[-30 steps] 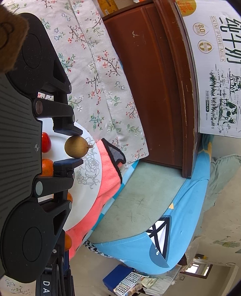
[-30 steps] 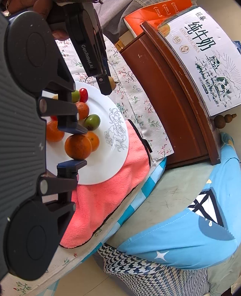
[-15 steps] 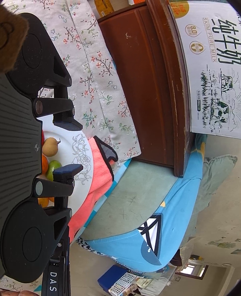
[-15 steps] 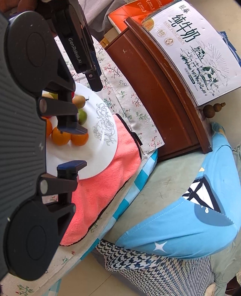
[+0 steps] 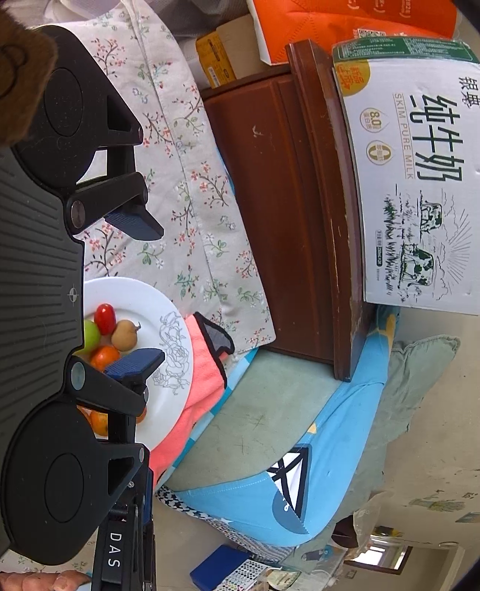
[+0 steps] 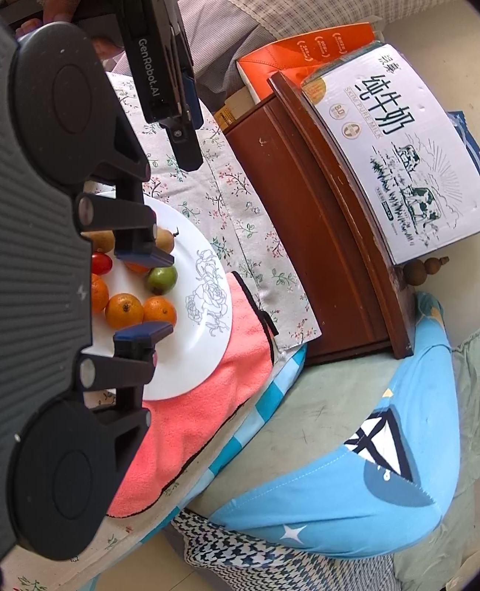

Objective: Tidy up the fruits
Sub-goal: 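Withdraw both open tools from the plate back to the fruit row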

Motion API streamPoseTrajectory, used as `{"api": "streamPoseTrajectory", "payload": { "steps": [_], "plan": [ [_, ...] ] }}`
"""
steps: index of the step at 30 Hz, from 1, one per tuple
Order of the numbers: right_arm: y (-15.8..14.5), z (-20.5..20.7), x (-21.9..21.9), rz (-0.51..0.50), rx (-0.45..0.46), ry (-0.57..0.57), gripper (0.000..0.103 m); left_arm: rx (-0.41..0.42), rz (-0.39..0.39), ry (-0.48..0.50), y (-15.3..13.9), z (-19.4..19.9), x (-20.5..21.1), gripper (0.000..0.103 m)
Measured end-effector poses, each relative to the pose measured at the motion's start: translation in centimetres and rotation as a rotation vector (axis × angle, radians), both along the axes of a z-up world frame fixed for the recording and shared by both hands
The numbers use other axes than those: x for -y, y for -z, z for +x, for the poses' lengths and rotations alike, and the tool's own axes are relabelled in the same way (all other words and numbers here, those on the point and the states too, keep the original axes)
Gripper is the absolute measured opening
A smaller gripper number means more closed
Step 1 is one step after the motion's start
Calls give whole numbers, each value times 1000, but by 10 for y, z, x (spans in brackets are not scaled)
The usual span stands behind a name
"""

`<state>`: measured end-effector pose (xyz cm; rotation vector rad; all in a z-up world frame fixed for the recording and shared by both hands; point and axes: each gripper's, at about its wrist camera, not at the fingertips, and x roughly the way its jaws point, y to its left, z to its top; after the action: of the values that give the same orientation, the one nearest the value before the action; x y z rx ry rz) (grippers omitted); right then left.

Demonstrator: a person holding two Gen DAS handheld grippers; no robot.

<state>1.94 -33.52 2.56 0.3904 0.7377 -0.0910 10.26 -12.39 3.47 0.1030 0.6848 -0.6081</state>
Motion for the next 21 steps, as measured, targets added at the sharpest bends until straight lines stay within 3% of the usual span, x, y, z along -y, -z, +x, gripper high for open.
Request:
{"api": "streamPoseTrajectory", "payload": {
  "steps": [8, 21],
  "plan": [
    [0, 0, -22, -28, 9, -99, 34, 4, 25, -47, -3, -9, -36, 64],
    [3, 8, -59, -30, 18, -259, 34, -39, 72, -45, 10, -19, -77, 64]
  ]
}}
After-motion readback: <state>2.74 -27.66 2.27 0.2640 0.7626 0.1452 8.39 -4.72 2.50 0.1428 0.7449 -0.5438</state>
